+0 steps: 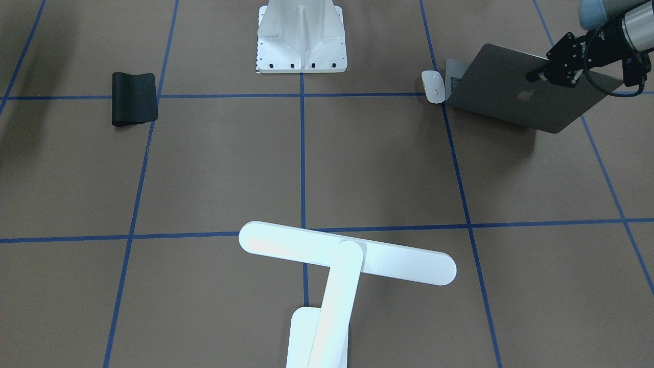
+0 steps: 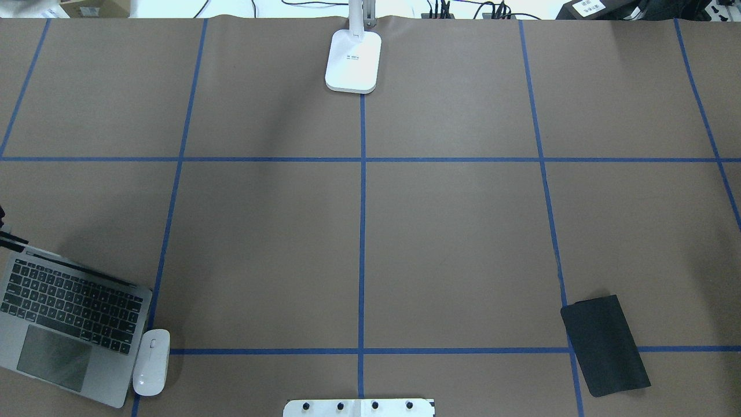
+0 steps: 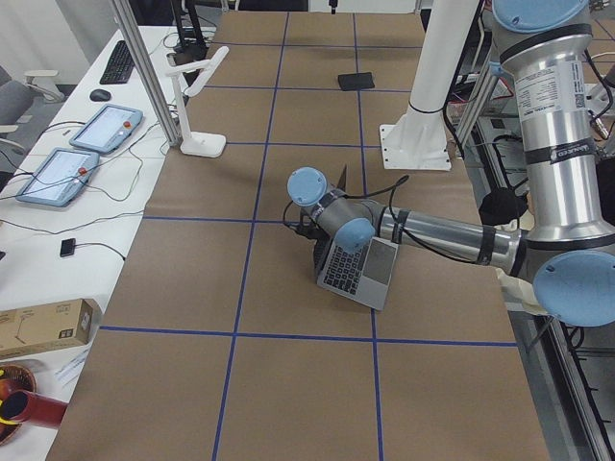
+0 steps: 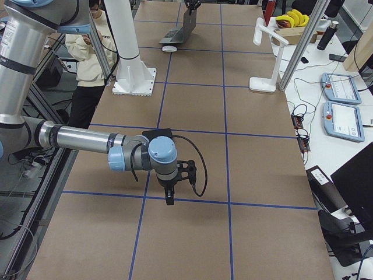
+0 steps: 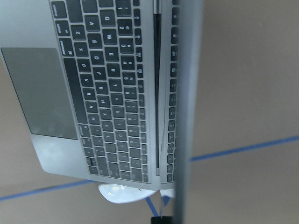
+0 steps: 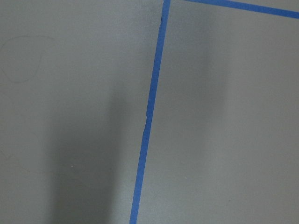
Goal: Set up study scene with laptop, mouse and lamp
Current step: 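Carry the grey laptop with the left gripper toward the white lamp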
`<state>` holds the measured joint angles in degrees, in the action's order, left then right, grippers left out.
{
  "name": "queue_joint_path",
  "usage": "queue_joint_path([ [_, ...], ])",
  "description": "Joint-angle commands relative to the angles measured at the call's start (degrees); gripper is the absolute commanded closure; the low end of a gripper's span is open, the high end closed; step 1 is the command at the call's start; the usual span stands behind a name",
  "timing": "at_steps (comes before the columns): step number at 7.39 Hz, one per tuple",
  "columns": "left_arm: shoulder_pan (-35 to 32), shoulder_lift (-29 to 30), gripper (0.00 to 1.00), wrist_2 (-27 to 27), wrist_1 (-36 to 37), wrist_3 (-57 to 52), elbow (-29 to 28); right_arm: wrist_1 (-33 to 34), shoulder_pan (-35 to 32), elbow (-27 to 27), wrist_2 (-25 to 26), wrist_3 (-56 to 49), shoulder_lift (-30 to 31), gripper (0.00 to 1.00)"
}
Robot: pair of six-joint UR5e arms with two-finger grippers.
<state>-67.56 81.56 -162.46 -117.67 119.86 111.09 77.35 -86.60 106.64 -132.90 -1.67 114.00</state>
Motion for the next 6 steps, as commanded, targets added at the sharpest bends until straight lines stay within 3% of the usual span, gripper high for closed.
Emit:
queue_joint_path([
  [1,-1.2,10.9,1.0,-1.5,10.8,0.0,-0.1,0.0,-0.4,0.0,-0.1,-0.9,1.5,0.0],
  [4,-2.0,21.2,1.0,-1.5,18.2,1.4,-0.9,0.1,-1.5,-0.5,-0.1,-2.1,2.4,0.0],
  [6,-2.0,31.5,1.0,-0.6,19.2,7.1,-7.0,0.4,-1.5,-0.6,-0.1,-2.3,2.4,0.0],
])
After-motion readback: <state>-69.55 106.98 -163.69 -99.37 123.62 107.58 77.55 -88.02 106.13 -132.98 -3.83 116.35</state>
